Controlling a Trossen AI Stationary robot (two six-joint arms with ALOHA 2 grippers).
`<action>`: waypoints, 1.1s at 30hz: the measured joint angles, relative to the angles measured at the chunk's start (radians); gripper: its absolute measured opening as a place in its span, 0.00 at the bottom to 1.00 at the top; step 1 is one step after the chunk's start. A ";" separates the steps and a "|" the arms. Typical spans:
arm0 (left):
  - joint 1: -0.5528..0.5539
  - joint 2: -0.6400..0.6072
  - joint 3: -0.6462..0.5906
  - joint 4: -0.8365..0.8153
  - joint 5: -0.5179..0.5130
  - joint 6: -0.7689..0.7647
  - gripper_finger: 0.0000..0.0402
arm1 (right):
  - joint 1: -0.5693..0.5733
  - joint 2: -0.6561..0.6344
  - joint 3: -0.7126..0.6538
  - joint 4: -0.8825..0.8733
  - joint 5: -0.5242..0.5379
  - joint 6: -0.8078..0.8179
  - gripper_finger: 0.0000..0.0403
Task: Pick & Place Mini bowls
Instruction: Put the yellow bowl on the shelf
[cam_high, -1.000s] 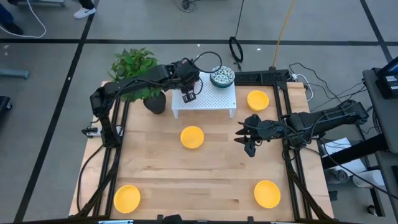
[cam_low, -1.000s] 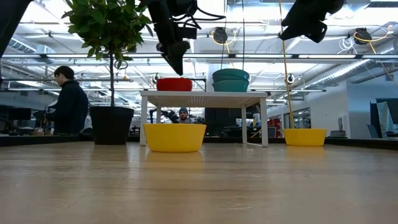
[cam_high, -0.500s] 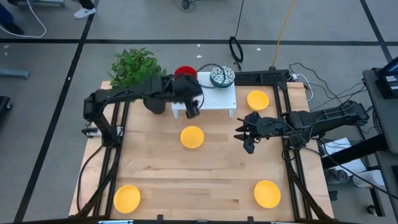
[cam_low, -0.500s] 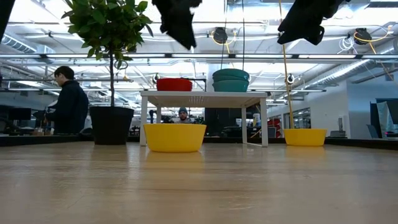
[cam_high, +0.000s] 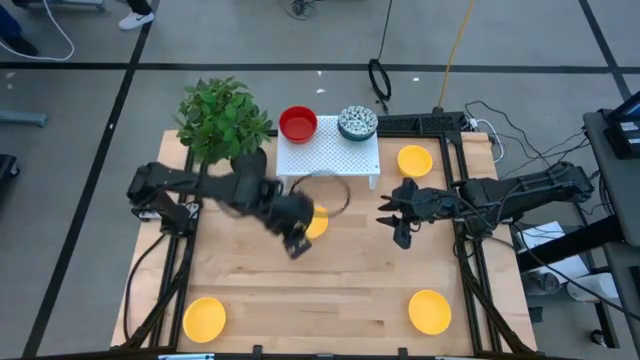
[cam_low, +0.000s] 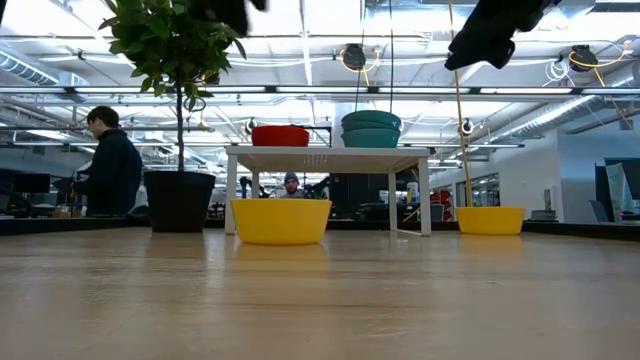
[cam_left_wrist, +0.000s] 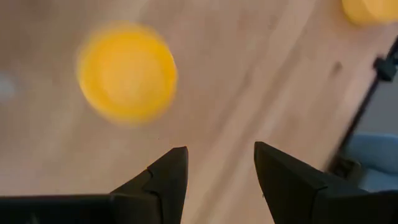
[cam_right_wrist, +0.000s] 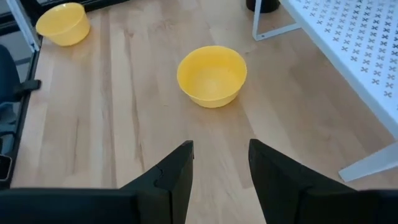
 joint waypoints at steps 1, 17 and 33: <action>-0.033 0.000 0.000 -0.025 0.009 -0.059 0.47 | 0.000 0.000 0.000 0.000 -0.012 -0.006 0.35; -0.517 0.000 -0.021 -0.235 0.014 -1.001 0.47 | 0.000 0.000 0.000 0.001 -0.077 -0.060 0.35; -0.760 0.000 -0.399 0.194 0.127 -1.561 0.47 | 0.000 0.000 0.000 0.001 -0.077 -0.060 0.35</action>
